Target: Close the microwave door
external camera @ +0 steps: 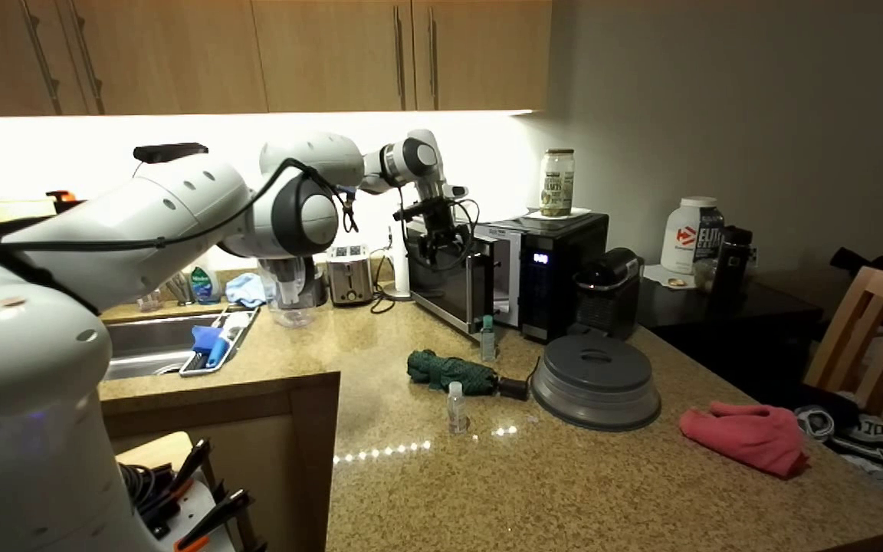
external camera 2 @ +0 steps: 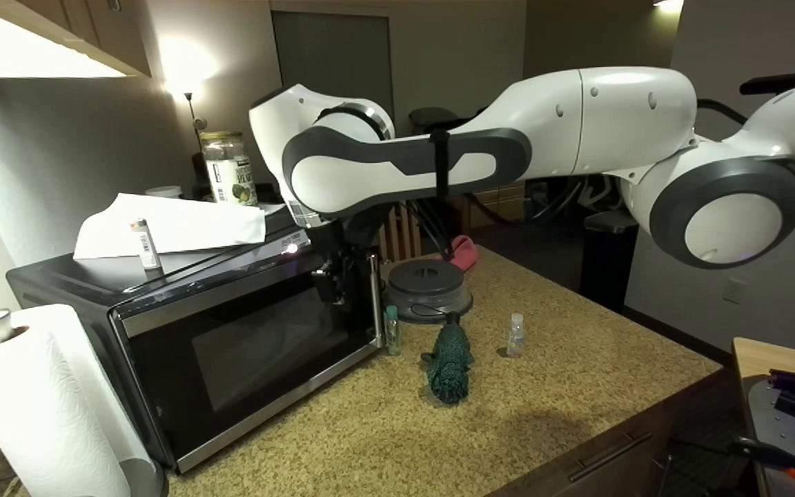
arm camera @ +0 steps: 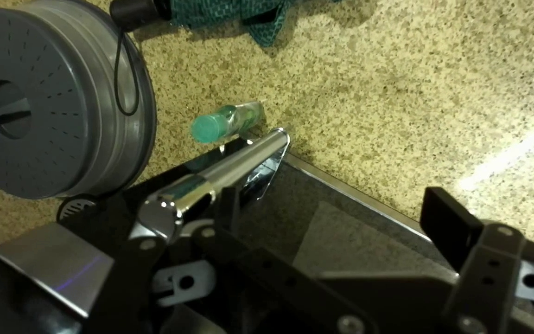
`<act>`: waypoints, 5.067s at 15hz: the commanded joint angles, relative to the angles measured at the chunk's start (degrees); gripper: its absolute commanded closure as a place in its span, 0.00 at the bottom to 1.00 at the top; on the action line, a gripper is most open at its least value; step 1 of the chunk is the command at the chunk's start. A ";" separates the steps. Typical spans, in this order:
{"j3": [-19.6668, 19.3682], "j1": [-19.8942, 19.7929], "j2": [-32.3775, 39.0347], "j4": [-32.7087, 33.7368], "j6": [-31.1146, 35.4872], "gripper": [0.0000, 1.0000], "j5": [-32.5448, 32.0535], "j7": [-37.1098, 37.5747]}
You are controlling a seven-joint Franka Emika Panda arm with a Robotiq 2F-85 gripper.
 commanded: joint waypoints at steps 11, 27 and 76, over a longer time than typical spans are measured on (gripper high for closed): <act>-2.06 1.10 -0.66 -1.65 7.08 0.00 -1.98 -12.10; -0.51 0.04 1.85 3.12 7.33 0.00 -2.06 -12.06; -7.07 -0.34 7.91 3.62 32.00 0.00 -12.19 -13.49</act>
